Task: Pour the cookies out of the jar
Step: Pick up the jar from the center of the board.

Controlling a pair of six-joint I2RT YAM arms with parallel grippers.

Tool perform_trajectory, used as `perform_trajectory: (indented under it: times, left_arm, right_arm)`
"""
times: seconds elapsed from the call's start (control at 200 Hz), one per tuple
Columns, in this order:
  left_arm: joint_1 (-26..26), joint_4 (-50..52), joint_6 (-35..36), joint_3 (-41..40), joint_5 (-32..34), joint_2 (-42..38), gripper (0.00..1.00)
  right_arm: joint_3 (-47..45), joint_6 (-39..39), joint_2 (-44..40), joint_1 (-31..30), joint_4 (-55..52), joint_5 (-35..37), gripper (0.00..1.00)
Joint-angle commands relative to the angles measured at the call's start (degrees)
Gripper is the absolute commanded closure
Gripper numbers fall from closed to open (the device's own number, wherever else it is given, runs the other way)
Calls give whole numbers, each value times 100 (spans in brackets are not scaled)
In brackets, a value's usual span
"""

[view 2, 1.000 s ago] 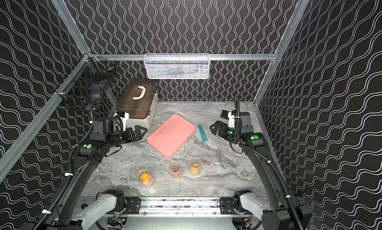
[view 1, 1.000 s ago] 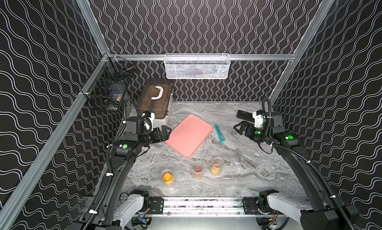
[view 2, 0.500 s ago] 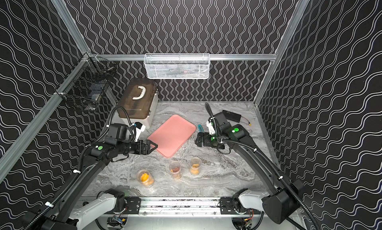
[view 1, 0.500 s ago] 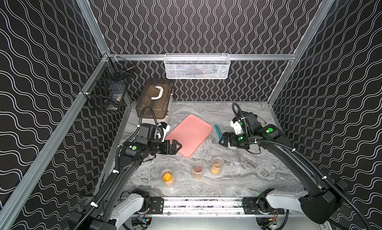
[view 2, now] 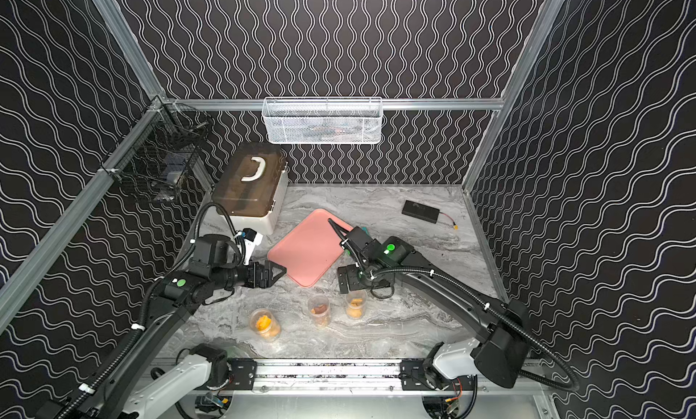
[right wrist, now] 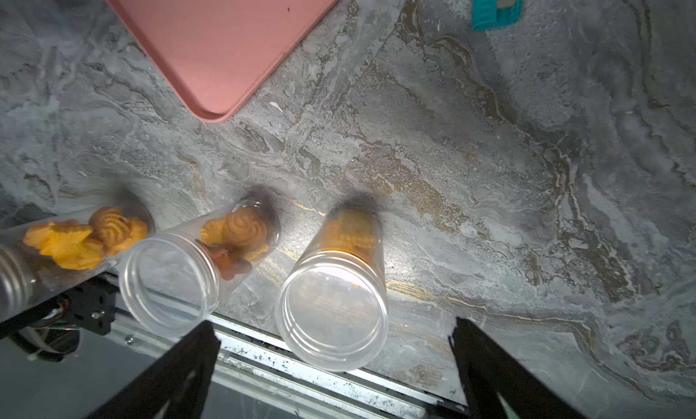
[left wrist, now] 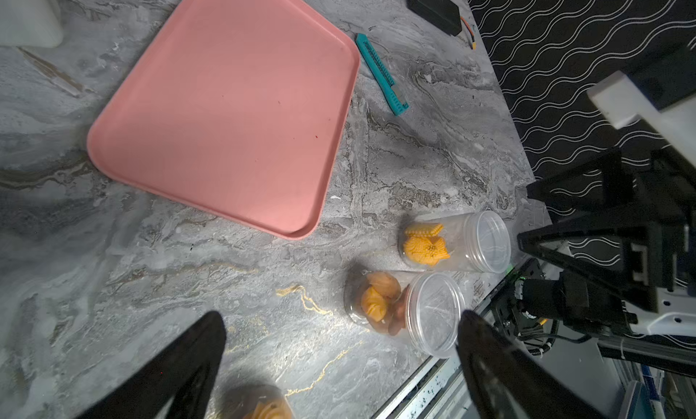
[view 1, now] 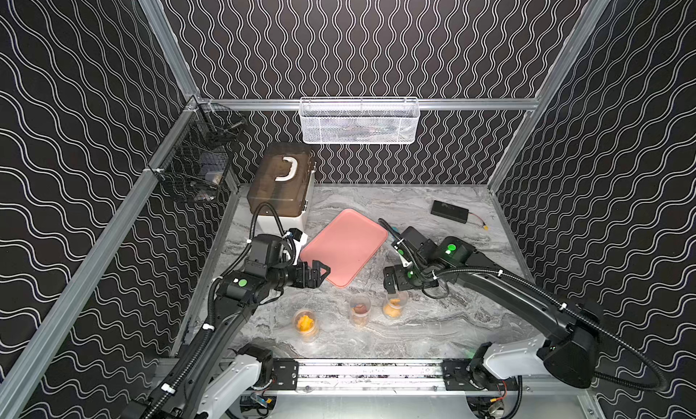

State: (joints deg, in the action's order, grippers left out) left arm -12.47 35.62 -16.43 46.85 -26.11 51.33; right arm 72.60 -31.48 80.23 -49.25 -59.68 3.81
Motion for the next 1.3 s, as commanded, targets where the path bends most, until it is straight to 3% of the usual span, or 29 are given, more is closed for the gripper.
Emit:
perform_trajectory:
  times: [0.0, 0.545, 1.296]
  left_arm:
    - [-34, -195, 21, -18, 27, -26, 1]
    - [-58, -206, 25, -62, 106, -227, 1]
    - [-147, -206, 25, -71, 106, -239, 1]
  right_arm:
    - [-47, -197, 72, -92, -246, 386, 0]
    - [-496, -340, 300, -319, 244, 77, 6]
    - [-589, -400, 710, -462, 334, 178, 13]
